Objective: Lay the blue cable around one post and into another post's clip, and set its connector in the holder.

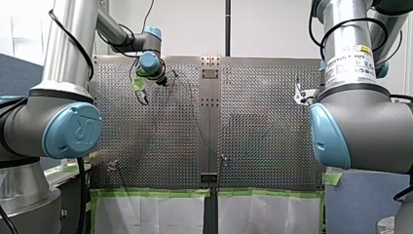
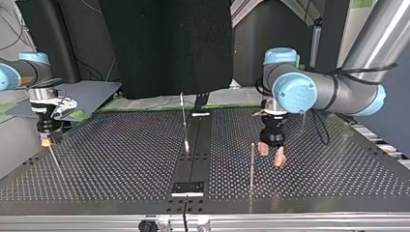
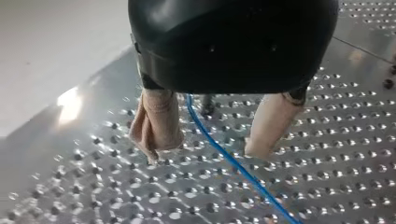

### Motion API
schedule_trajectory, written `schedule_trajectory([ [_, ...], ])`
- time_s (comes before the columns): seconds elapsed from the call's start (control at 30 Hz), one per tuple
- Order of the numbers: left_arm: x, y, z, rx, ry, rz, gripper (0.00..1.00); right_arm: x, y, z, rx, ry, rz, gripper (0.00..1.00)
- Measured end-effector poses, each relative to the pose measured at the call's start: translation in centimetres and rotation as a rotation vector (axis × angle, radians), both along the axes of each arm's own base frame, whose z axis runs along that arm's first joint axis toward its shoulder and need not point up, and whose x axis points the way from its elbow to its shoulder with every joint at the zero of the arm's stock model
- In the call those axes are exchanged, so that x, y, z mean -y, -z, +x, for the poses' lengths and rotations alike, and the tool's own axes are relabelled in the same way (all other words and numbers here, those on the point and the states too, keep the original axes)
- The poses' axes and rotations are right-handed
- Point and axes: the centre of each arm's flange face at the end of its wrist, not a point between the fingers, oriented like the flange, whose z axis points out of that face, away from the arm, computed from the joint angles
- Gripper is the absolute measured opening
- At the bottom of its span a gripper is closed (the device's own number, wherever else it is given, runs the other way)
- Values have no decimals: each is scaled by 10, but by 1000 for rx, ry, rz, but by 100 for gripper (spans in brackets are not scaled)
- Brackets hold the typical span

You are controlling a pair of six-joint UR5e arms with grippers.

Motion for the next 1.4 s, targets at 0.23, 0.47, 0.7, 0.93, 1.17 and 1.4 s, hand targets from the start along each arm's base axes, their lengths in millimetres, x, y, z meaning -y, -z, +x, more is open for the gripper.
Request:
schedule_trajectory([
  [0.23, 4, -5, -5, 7, 15, -3, 100, 0, 0, 0, 0, 0, 0, 94],
  [0.47, 6, -5, -12, -27, 26, 22, 100, 0, 0, 0, 0, 0, 0, 94],
  [0.7, 6, -10, -18, -31, 7, 51, 100, 0, 0, 0, 0, 0, 0, 94],
  [0.93, 5, -23, -29, -22, -18, 84, 100, 0, 0, 0, 0, 0, 0, 94],
  [1.17, 5, -40, -46, -28, -10, 137, 100, 0, 0, 0, 0, 0, 0, 94],
  [1.4, 13, -58, -71, -29, 20, 188, 100, 0, 0, 0, 0, 0, 0, 94],
])
